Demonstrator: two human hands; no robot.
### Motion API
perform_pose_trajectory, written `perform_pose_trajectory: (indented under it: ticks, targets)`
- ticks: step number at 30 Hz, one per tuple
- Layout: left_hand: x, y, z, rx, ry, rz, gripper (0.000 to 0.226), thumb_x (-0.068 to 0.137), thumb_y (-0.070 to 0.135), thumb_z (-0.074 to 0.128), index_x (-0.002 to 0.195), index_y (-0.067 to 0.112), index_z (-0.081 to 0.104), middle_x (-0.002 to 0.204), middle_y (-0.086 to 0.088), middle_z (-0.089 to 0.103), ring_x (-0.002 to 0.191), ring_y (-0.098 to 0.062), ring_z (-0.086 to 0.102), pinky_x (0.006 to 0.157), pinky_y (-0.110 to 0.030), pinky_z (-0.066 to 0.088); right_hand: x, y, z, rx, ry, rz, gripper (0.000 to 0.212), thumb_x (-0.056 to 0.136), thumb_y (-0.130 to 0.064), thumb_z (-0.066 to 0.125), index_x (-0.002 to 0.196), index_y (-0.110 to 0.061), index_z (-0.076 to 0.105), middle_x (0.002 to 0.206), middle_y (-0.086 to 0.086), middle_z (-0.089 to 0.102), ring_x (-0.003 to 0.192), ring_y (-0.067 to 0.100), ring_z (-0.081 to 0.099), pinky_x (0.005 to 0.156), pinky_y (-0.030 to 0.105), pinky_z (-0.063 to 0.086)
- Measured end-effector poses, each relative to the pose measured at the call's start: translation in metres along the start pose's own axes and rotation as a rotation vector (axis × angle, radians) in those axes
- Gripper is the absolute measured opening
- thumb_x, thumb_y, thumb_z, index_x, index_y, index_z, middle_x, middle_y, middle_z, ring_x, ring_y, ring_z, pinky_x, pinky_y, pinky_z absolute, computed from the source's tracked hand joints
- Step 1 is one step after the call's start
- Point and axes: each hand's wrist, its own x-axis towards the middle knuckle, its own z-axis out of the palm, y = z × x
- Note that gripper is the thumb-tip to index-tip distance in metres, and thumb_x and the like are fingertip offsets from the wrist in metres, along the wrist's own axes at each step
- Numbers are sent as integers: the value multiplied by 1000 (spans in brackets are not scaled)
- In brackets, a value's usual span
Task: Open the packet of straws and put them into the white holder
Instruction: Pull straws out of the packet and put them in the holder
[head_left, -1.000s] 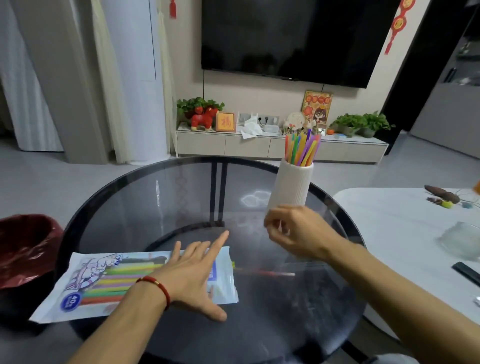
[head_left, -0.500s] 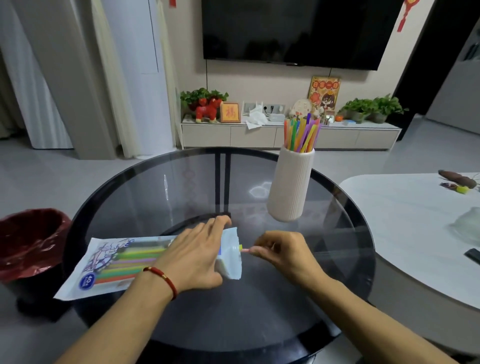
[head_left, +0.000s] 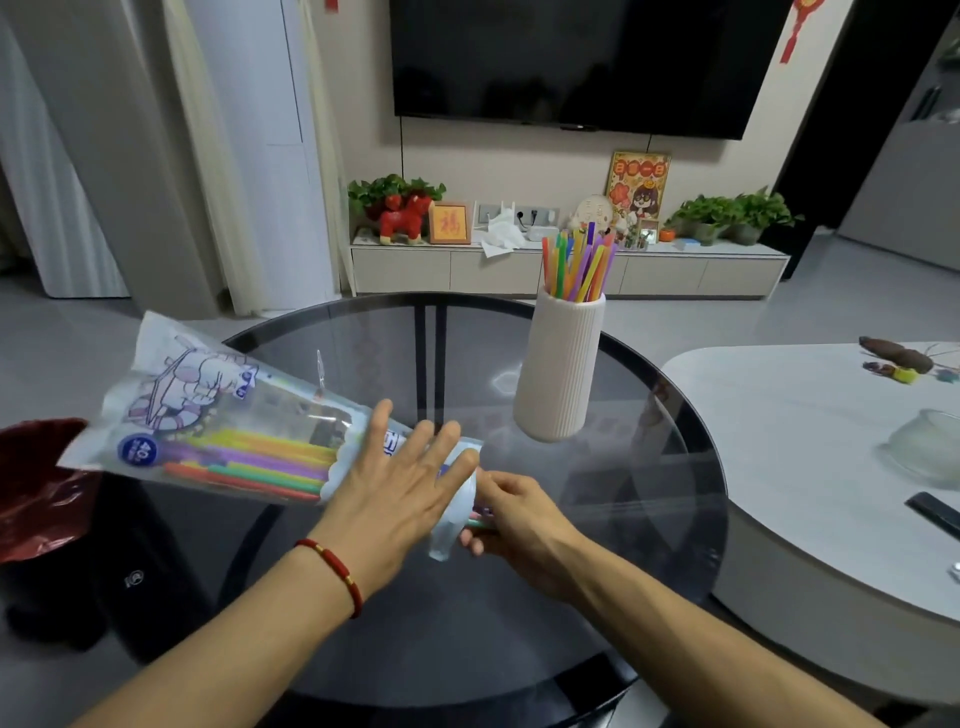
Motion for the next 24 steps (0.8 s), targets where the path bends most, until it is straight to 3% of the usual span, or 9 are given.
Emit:
perform_pose_trajectory:
  ticks: [3,6,9,13,15,19,24]
  targets:
    - [-6,0,7,-79,-9,-64,101,74,25,69,145,19,-3,155,-15,6,139,-35,22,112,-68,5,2,4,-6,-141,129,-110,37,102,-34,64,96,2,75,75,13,75,61,19,63,58,28,55]
    - [-9,1,10,-233,-8,-125,97,63,18,69,139,23,8,150,-8,20,131,-29,33,112,-64,14,2,4,-11,-269,237,-226,26,99,-29,66,90,-8,77,76,15,76,56,20,66,50,30,53]
    - [-9,-2,12,-336,-12,-153,103,63,24,73,140,26,5,149,-3,17,134,-26,31,114,-65,13,5,2,-15,-443,314,-343,21,97,-35,71,88,-19,79,75,4,78,56,13,69,49,27,57]
    - [-11,-9,15,-382,-22,-151,106,65,24,73,144,27,3,148,1,17,140,-22,25,116,-68,5,8,-1,-23,-572,304,-483,11,96,-28,75,86,-26,79,80,-8,79,78,11,76,69,25,63]
    - [-13,-13,16,-411,-44,-161,112,64,21,73,147,29,-2,148,2,16,143,-20,21,115,-69,2,9,-5,-27,-553,304,-504,9,95,-24,75,88,-27,80,80,-6,80,79,13,77,72,27,64]
    - [-17,-21,17,-480,-82,-200,124,63,16,76,148,35,-13,145,4,16,144,-19,20,116,-69,-1,10,-14,-37,-403,295,-451,10,95,-21,75,87,-24,81,63,-8,73,53,4,60,53,21,55]
    - [-19,-24,17,-503,-97,-220,125,63,15,75,149,35,-14,145,2,17,144,-21,21,116,-69,-2,9,-18,-48,-250,248,-357,12,95,-23,75,92,-13,82,65,1,69,54,10,56,51,21,49]
